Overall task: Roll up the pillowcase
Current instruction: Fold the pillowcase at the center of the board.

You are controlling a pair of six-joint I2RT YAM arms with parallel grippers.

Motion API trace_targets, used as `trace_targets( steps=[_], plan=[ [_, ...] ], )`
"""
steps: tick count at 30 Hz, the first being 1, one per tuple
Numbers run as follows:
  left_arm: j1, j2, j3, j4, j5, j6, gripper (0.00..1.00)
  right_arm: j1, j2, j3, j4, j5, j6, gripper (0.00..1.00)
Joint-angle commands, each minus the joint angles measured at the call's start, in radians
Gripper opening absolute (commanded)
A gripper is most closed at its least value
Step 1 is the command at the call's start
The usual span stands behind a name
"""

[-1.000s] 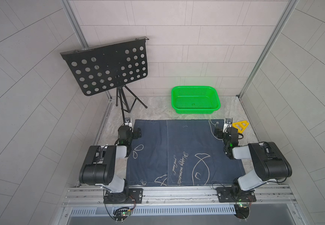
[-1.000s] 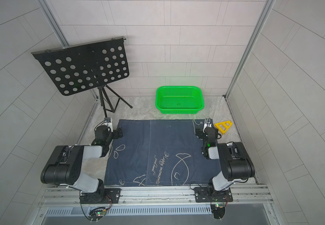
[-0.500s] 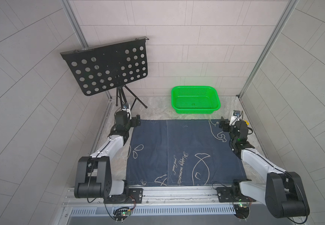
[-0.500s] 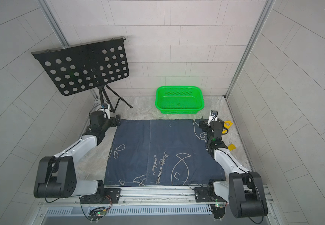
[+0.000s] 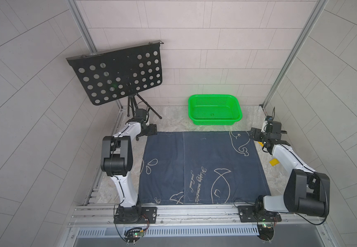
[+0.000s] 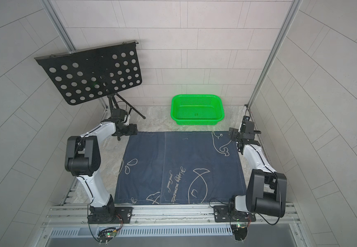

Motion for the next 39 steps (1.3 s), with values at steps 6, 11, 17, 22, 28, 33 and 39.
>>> trace_targets(
  steps=[6,11,17,22,28,33,39],
  plan=[
    [-0.013,0.121,0.165,-0.183,-0.058,-0.047,0.75,-0.002,0.172,0.170,-0.237,-0.054,-0.038,0.96],
    [-0.024,0.199,0.239,-0.230,-0.077,-0.059,0.60,-0.002,0.270,0.259,-0.304,-0.061,-0.061,0.93],
    [-0.038,0.258,0.326,-0.286,-0.111,-0.038,0.54,-0.002,0.360,0.325,-0.327,-0.057,-0.069,0.90],
    [-0.040,0.287,0.329,-0.298,-0.118,-0.038,0.45,-0.002,0.423,0.382,-0.364,-0.052,-0.081,0.89],
    [-0.044,0.317,0.329,-0.307,-0.106,-0.026,0.29,-0.003,0.479,0.429,-0.385,-0.046,-0.097,0.88],
    [-0.043,0.321,0.335,-0.307,-0.083,-0.026,0.10,-0.004,0.528,0.482,-0.406,-0.008,-0.110,0.87],
    [-0.043,0.300,0.331,-0.301,-0.068,-0.026,0.02,-0.007,0.616,0.586,-0.438,-0.044,-0.116,0.84]
  ],
)
